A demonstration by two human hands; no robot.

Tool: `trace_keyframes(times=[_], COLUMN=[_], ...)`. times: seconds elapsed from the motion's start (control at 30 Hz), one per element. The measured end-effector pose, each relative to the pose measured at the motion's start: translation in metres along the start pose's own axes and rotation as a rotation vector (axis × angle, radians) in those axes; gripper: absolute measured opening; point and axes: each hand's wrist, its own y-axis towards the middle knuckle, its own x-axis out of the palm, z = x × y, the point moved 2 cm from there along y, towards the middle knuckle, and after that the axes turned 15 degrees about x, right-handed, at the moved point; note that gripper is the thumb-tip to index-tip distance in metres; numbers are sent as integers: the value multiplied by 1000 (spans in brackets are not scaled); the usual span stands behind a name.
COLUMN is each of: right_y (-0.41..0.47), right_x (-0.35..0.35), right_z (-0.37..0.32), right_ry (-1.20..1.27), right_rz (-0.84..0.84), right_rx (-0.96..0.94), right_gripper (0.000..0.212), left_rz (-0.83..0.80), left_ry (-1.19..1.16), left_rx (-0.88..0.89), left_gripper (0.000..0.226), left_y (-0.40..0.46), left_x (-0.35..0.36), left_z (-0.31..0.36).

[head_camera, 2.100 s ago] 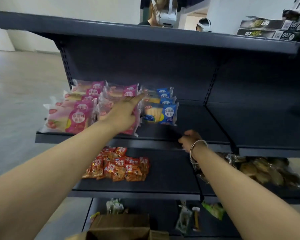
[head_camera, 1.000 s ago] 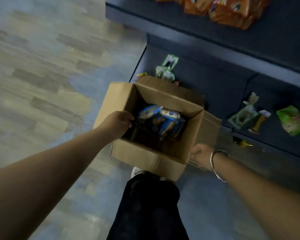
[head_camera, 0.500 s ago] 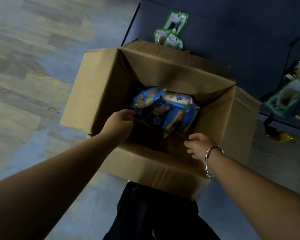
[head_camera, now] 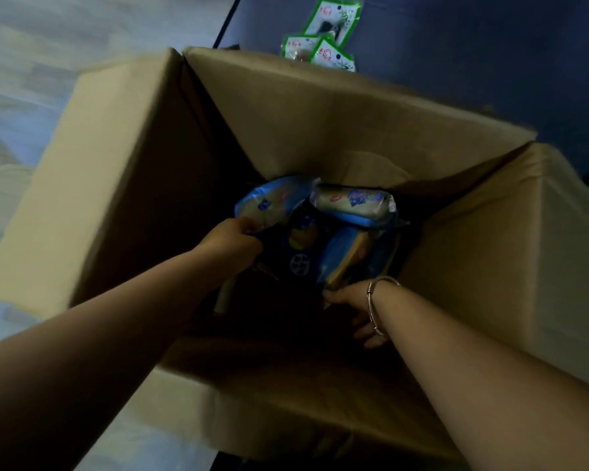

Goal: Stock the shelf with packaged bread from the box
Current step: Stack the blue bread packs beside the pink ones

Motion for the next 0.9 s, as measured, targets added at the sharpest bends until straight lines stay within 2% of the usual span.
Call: trace_keyframes(times=[0.1, 0.27, 0.47, 0.63, 0.73, 0.9], right_y=[14, 35, 47, 41, 15, -49], right_x=[5, 12, 15, 11, 4, -15], right_z=[-2, -10, -15, -10, -4, 12], right_ry=[-126, -241, -110, -58, -35, 87], right_rz=[-92, -60, 32, 76, 135, 231], right_rx=[128, 166, 28, -12, -80, -187], right_gripper=[85, 89, 59, 16, 27, 26], left_rz=[-12, 8, 4, -24, -15, 5], left_ry=[8, -5, -14, -35, -43, -32], left_rx=[-2, 25, 40, 15, 27, 39], left_gripper=[40, 33, 34, 30, 17, 11], left_y=[13, 25, 26, 16, 1, -41], left_x=[1, 5, 8, 5, -3, -34], left_z=[-7, -13, -13, -12, -1, 40])
